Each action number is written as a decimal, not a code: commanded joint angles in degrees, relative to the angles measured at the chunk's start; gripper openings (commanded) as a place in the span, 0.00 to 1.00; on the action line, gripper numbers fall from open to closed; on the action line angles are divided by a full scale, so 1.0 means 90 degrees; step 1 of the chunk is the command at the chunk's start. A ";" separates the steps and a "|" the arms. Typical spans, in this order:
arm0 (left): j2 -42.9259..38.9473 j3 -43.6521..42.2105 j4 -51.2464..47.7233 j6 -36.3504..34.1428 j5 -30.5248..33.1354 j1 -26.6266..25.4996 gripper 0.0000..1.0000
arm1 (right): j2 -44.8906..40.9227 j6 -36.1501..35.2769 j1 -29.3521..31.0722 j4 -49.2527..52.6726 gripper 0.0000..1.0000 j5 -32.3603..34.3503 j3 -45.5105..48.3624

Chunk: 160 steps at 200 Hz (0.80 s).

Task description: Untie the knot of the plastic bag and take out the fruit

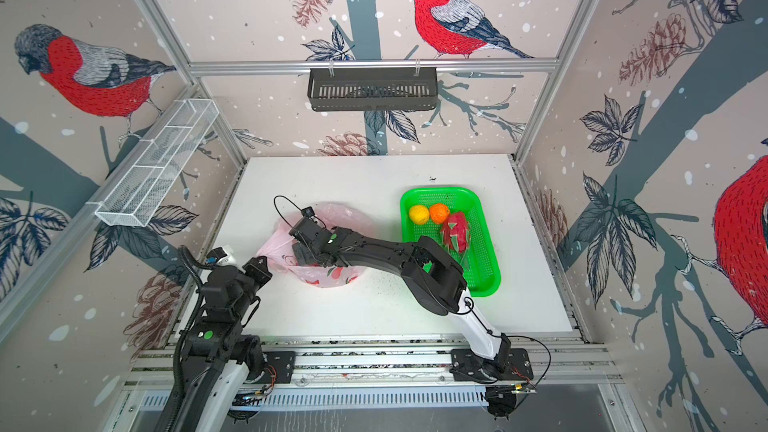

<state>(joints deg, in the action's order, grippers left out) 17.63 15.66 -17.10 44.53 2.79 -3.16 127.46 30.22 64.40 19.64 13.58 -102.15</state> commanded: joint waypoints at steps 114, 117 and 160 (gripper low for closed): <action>0.0033 -0.0045 0.0174 -0.0077 -0.0090 0.0022 0.00 | 0.0548 0.0227 -0.0203 -0.0722 0.87 -0.0354 -0.0017; 0.0032 -0.0043 0.0177 -0.0078 -0.0089 0.0027 0.00 | 0.0539 0.0227 -0.0204 -0.0718 0.86 -0.0346 -0.0017; 0.0032 -0.0068 0.0191 -0.0070 -0.0093 0.0019 0.00 | 0.0337 0.0197 -0.0232 -0.0737 0.74 -0.0355 0.0061</action>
<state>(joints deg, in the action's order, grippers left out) 17.93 15.25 -17.06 44.51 1.63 -3.16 132.05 31.59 62.24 14.20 9.87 -101.89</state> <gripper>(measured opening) 0.048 0.765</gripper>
